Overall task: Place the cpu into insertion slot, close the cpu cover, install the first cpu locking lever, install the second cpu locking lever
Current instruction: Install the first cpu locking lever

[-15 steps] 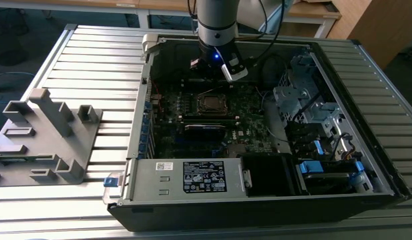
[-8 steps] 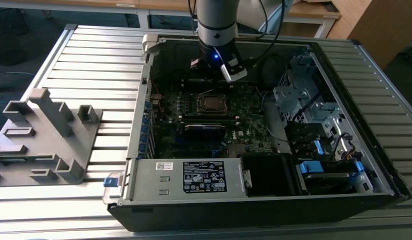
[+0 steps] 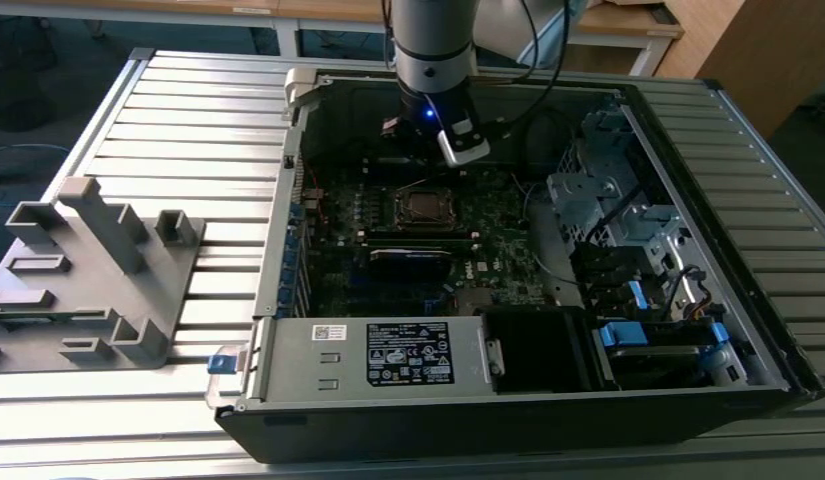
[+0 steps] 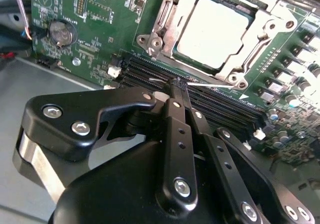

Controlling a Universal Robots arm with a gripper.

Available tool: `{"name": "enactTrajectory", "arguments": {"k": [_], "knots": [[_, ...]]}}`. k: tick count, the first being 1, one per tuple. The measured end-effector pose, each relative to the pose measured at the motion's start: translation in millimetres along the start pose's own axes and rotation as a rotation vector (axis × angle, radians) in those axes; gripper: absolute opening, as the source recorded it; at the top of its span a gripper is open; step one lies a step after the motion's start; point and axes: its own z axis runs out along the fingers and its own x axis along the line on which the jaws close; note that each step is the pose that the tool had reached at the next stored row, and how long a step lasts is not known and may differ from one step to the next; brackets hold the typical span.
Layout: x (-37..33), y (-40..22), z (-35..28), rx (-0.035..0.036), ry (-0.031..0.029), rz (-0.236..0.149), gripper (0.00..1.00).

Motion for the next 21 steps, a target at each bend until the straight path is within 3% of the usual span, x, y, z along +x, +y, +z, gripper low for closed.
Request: {"name": "enactTrajectory", "arguments": {"k": [4,9,21], "knots": [[0.1,-0.2,0.5,0.0052,-0.0099,0.054,0.10],[0.8,0.7,0.8,0.0076,-0.0145,0.078,0.10],[0.6,1.1,-1.1,0.0026,-0.0158,0.092,0.10]]}}
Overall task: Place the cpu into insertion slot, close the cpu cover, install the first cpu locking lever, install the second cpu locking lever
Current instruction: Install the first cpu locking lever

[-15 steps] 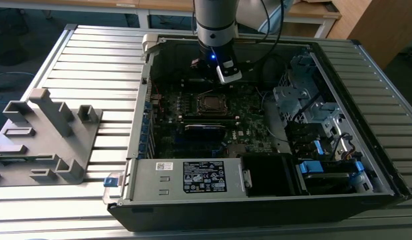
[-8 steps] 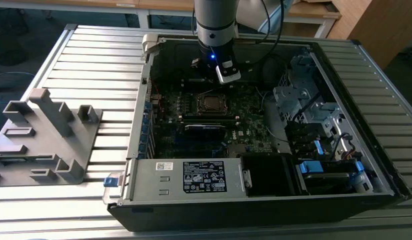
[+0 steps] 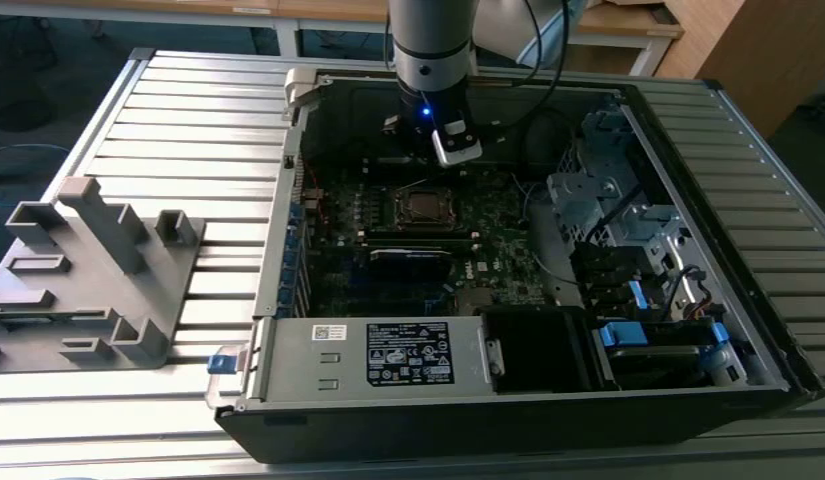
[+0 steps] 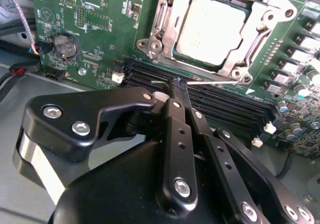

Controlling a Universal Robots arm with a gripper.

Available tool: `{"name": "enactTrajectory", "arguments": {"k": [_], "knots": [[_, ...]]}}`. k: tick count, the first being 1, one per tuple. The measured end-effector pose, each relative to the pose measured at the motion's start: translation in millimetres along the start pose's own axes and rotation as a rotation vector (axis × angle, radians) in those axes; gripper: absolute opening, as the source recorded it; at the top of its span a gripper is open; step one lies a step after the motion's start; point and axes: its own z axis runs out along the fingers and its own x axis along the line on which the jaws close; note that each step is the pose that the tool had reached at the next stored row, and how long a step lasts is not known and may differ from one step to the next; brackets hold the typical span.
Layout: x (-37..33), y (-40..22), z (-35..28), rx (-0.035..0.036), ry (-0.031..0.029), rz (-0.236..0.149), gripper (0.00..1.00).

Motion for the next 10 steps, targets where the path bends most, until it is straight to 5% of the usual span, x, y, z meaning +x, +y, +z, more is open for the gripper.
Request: {"name": "enactTrajectory", "arguments": {"k": [10], "knots": [[2.0,-0.3,-0.3,-0.0002,-0.0053,0.032,0.10]]}}
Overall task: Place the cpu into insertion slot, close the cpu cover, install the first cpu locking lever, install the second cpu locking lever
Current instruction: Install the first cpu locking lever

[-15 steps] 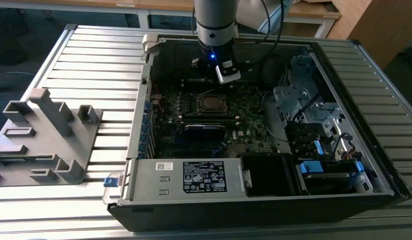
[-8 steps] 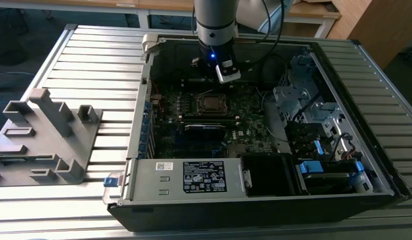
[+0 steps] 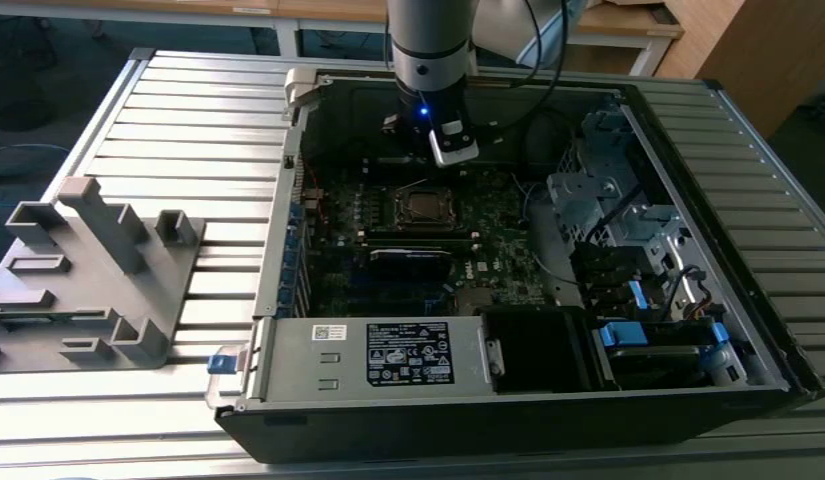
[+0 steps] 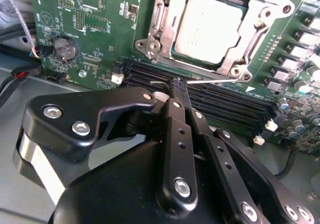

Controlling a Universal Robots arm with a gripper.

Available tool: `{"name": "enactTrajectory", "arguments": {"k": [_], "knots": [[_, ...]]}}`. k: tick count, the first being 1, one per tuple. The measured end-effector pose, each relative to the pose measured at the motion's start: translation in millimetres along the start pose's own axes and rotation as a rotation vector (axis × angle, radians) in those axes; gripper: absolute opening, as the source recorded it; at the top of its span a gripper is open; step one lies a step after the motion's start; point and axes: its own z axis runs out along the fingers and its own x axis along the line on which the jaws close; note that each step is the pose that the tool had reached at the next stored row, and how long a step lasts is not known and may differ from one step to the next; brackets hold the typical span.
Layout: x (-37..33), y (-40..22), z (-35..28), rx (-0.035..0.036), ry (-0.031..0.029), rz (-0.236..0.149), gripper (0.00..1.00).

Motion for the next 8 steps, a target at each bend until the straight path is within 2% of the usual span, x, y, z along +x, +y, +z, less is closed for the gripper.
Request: {"name": "enactTrajectory", "arguments": {"k": [4,8], "knots": [[1.2,-0.4,0.2,0.0001,-0.0033,0.019,0.10],[1.6,-0.7,1.1,0.0038,-0.0116,0.062,0.10]]}}
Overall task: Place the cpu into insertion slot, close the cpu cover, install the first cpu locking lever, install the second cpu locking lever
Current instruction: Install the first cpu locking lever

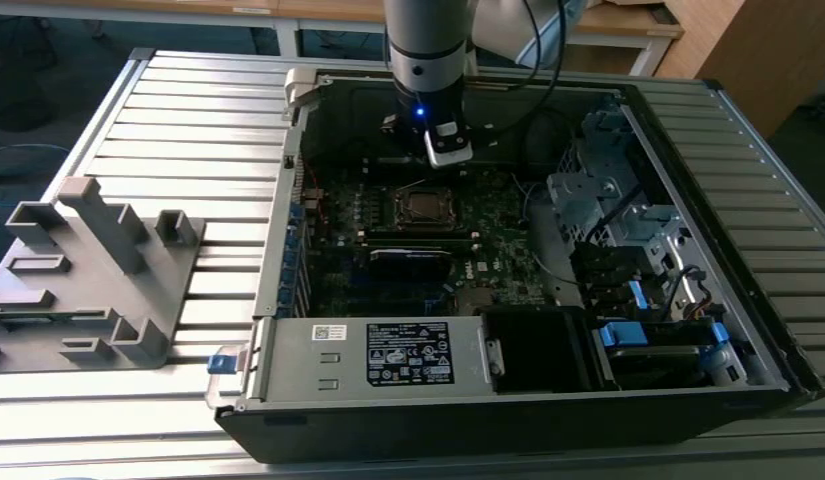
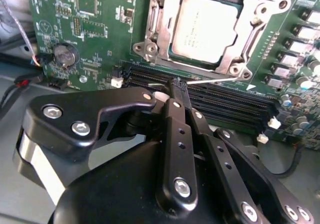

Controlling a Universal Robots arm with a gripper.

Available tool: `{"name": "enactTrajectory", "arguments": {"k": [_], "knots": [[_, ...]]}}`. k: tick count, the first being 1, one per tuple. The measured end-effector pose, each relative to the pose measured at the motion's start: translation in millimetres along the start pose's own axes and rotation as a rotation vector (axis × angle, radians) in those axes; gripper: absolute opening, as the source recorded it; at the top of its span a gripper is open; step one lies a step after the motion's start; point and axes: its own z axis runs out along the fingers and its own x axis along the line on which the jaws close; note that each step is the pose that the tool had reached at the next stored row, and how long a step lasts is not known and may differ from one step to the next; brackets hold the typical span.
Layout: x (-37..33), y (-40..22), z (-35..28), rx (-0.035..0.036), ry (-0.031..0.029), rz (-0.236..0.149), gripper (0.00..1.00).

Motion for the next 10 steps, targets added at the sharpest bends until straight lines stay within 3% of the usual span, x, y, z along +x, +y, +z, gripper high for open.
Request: {"name": "enactTrajectory", "arguments": {"k": [4,10], "knots": [[2.1,-0.7,0.0,-0.0016,-0.0032,0.023,0.10],[4.8,-1.7,0.0,-0.0099,-0.0044,0.050,0.10]]}}
